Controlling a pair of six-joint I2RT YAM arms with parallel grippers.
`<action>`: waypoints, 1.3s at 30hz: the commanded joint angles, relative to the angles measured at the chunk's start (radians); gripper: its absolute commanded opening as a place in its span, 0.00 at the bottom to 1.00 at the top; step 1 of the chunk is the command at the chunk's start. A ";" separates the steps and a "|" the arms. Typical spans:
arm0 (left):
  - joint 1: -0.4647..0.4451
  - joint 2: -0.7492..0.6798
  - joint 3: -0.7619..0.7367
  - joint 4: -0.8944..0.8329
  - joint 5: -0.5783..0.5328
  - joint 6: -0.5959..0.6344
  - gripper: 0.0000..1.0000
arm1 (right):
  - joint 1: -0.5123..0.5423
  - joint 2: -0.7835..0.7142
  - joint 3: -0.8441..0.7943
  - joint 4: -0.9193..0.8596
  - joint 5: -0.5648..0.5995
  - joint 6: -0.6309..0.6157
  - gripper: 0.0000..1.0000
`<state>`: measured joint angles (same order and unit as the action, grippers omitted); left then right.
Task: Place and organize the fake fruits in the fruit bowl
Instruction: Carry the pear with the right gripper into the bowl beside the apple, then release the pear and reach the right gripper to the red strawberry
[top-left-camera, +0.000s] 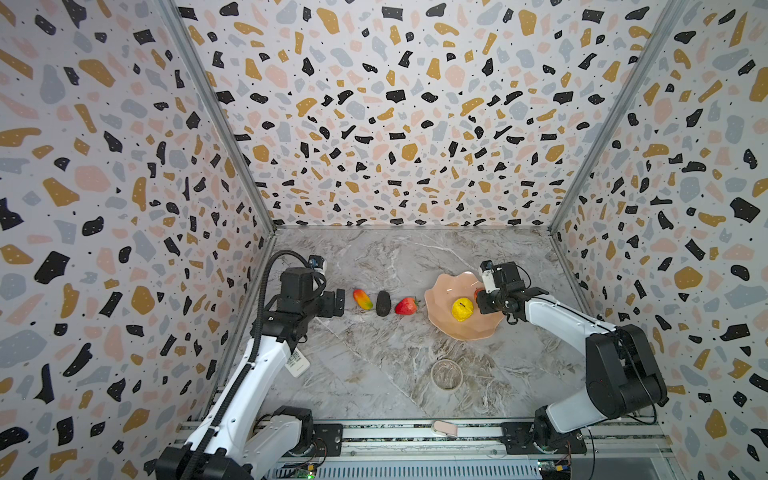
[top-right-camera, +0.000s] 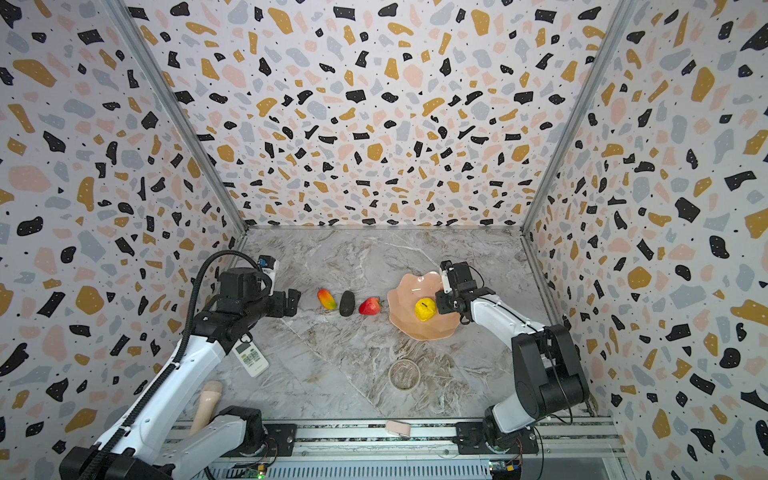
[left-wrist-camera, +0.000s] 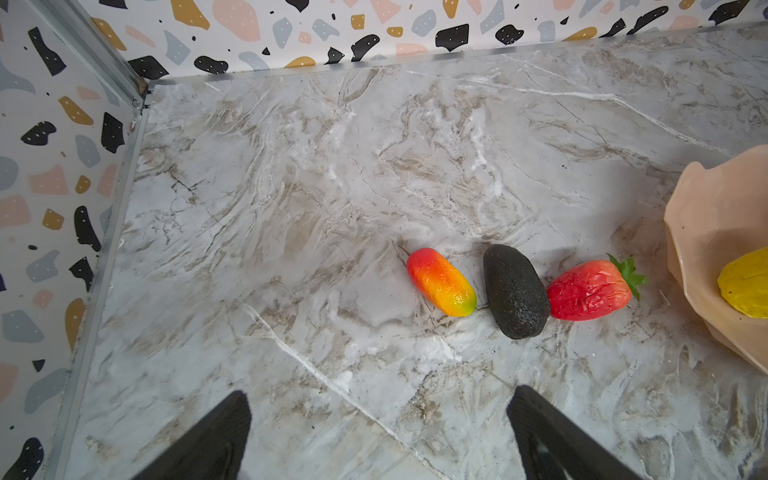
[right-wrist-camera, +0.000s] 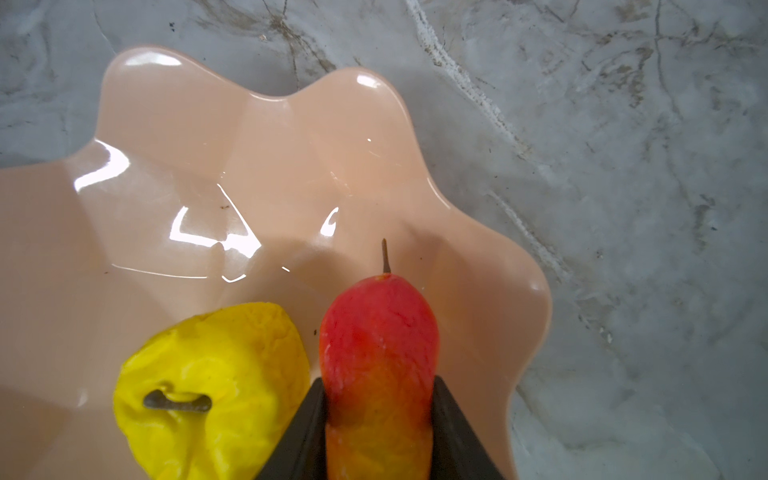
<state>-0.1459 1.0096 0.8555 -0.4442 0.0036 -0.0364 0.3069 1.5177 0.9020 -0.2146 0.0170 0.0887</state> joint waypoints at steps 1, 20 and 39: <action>0.005 -0.011 -0.003 0.027 0.012 0.016 1.00 | -0.005 -0.027 -0.002 -0.007 0.015 -0.007 0.39; 0.005 -0.008 -0.001 0.024 0.013 0.016 1.00 | 0.027 -0.152 0.087 -0.109 0.035 -0.048 0.63; 0.003 -0.017 -0.004 0.024 0.018 0.015 1.00 | 0.452 0.340 0.568 -0.224 -0.147 -0.568 0.99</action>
<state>-0.1459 1.0100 0.8555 -0.4442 0.0086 -0.0360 0.7551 1.8210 1.4036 -0.3645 -0.0891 -0.3435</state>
